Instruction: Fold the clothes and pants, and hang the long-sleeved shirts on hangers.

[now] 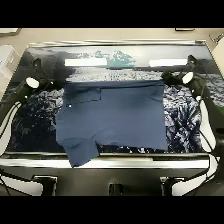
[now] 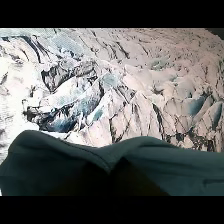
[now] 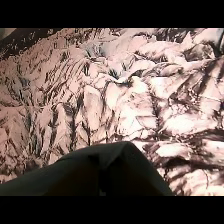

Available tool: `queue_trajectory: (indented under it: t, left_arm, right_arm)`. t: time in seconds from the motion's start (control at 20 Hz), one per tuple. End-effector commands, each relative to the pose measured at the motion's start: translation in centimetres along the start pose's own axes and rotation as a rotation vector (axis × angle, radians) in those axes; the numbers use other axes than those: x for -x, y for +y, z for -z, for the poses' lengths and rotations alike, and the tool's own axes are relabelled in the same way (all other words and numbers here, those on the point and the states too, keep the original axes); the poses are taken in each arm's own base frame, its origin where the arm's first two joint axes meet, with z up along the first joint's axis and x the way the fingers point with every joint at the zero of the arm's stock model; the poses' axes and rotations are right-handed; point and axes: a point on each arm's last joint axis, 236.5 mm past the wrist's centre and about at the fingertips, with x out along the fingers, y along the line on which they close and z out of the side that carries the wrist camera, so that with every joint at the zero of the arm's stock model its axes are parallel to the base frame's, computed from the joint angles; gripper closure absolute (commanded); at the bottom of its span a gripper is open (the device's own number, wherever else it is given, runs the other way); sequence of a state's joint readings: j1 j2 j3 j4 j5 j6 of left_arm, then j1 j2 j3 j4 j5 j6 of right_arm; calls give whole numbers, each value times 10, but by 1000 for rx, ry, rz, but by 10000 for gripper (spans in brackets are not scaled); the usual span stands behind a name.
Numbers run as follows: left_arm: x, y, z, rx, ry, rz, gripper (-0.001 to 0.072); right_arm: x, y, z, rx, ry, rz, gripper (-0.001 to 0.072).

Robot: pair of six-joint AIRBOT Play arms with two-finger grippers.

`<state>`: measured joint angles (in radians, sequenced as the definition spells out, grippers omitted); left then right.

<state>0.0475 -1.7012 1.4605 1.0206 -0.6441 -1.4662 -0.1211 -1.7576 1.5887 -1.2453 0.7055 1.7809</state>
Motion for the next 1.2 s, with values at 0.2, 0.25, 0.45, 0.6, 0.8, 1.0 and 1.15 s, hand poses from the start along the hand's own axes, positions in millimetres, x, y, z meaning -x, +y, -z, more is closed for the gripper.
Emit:
queue_trajectory:
  t: [0.2, 0.25, 0.45, 0.6, 0.8, 1.0, 1.15]
  left_arm:
    - [74, 36, 143, 14, 697, -35, 690]
    - [74, 39, 162, 28, 745, -39, 689]
    - [76, 50, 199, 65, 833, -56, 690]
    - [72, 52, 198, 66, 816, -62, 690]
    - [69, 53, 194, 67, 795, -65, 653]
    - [97, 57, 185, 81, 840, -48, 103]
    - [140, 75, 185, 148, 838, -55, 104]
  right_arm:
    - [79, -69, 144, 130, 690, 233, 680]
    - [74, -73, 158, 122, 721, 236, 680]
    - [63, -88, 181, 102, 779, 257, 680]
    - [60, -81, 180, 89, 764, 230, 680]
    - [60, -80, 181, 76, 765, 229, 605]
    - [100, -93, 173, 75, 869, 243, 123]
    - [145, -125, 162, -39, 883, 262, 91]
